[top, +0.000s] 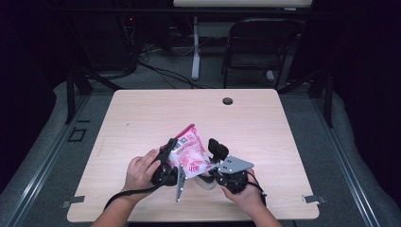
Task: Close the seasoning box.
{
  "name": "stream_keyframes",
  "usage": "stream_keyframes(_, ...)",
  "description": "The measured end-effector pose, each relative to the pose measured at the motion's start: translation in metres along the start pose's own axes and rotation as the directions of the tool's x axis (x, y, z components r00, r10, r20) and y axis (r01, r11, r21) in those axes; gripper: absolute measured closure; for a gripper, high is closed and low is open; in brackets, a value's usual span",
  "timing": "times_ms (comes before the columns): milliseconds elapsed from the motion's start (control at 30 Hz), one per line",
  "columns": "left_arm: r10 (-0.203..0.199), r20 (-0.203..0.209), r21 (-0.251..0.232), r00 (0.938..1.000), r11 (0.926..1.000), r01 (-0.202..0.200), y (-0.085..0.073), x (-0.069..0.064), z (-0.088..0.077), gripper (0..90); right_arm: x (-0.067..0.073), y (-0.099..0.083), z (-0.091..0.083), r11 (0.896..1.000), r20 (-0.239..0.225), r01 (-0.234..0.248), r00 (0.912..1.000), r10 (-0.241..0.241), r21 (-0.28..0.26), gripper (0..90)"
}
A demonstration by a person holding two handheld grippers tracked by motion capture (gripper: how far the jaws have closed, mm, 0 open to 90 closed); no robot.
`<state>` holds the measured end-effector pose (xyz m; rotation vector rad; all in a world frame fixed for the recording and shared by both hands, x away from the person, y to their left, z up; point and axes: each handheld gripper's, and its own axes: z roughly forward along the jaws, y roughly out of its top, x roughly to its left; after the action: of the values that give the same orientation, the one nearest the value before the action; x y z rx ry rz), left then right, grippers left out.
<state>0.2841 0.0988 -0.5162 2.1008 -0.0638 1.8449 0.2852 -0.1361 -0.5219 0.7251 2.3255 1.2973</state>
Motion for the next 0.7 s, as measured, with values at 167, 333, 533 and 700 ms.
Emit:
stream_keyframes(167,0.004,-0.001,0.002,1.0000,1.0000,-0.004,0.0010,0.0000,-0.0012,66.1,-0.0003,0.0000,-0.0001,1.000,0.003,0.000,1.0000,0.000,-0.001,89.7)
stream_keyframes(333,0.009,-0.009,-0.007,0.9999,0.9999,-0.009,0.0014,0.0003,-0.0012,66.0,-0.0006,-0.0001,0.0003,1.000,0.004,0.000,1.0000,0.000,-0.001,89.7)
stream_keyframes(533,0.013,-0.011,-0.011,0.9999,0.9999,-0.013,0.0017,0.0007,-0.0013,65.9,-0.0008,-0.0001,-0.0005,1.000,0.009,0.000,1.0000,0.000,-0.003,89.6)
stream_keyframes(700,0.014,-0.013,-0.010,0.9998,0.9998,-0.015,0.0019,0.0013,-0.0017,65.9,-0.0005,0.0000,-0.0007,1.000,0.010,-0.001,1.0000,0.001,-0.005,89.6)
